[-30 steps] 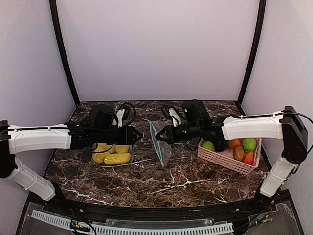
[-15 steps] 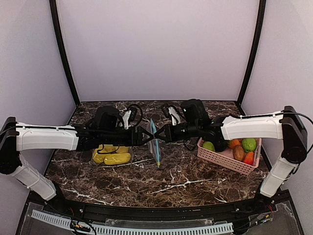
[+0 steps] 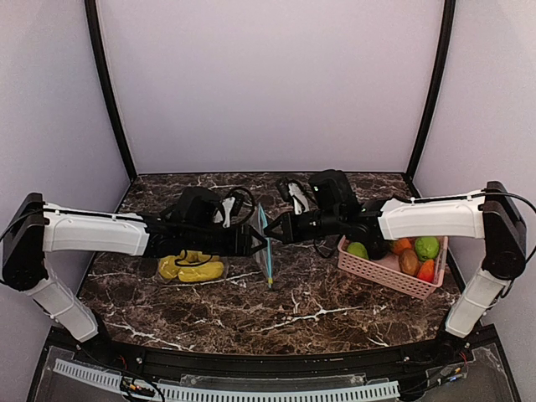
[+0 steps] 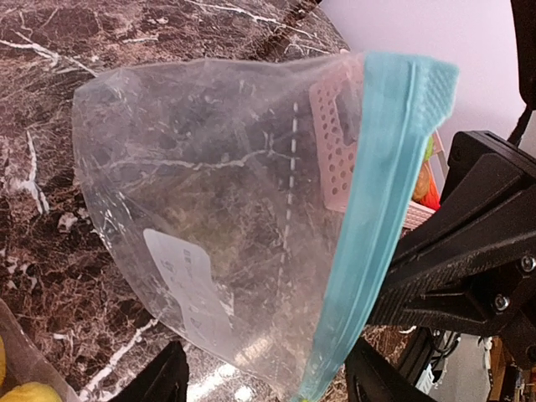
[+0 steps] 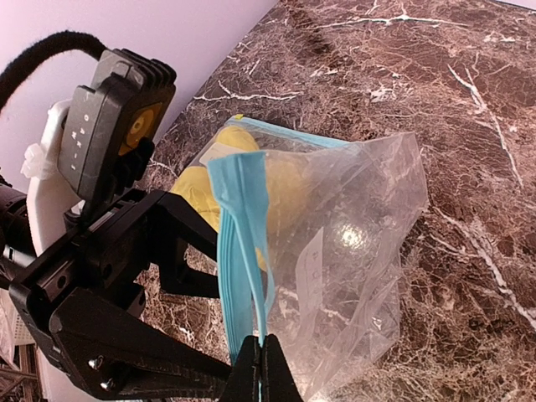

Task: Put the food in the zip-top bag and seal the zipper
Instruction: Open the zipper food storage bag, then pick up the fake fruit from the bin, then place the fake fruit in the bin, then pass from the left arm to the right

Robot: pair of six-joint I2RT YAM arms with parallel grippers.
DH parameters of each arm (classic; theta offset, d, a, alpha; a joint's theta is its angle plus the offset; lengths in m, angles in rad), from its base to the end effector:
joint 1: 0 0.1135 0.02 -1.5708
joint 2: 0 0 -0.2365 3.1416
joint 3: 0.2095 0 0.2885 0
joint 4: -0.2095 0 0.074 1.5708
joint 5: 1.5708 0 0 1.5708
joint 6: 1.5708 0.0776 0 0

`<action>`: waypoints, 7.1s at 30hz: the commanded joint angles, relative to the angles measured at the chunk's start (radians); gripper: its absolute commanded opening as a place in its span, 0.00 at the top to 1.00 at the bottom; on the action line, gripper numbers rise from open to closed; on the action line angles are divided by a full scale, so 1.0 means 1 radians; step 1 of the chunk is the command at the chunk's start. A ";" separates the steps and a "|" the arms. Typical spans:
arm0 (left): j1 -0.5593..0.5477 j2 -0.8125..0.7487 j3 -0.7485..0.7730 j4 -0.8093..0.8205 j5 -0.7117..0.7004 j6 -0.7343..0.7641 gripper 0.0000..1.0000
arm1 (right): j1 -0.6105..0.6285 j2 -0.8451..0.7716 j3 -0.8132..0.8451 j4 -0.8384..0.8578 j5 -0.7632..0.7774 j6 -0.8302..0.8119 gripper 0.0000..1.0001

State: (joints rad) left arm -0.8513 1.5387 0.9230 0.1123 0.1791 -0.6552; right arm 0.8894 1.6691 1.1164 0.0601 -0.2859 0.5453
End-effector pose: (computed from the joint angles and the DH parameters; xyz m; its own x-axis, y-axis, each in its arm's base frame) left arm 0.2592 -0.3168 0.1634 -0.7657 -0.0359 -0.6422 0.4747 0.6422 -0.6019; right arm 0.2637 0.3599 0.1816 -0.7224 -0.1007 -0.6841 -0.6164 0.5422 0.5710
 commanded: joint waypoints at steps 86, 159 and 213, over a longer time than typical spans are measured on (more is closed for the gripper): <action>0.059 -0.126 0.146 -0.476 -0.111 0.192 0.99 | -0.856 -0.243 -0.176 -0.621 0.109 -0.414 0.26; 0.043 -0.068 0.125 -0.351 -0.161 0.145 0.99 | -0.449 -0.377 -0.095 -0.742 0.243 -0.084 0.56; 0.017 -0.150 -0.116 0.177 -0.167 -0.284 0.99 | 0.206 0.117 0.350 -0.364 0.535 -0.069 0.45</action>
State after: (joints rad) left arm -0.8295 1.4040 0.8249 0.2722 0.0204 -0.9321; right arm 1.0859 1.7397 1.4246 -0.2867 0.1650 0.4992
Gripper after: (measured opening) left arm 0.010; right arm 0.569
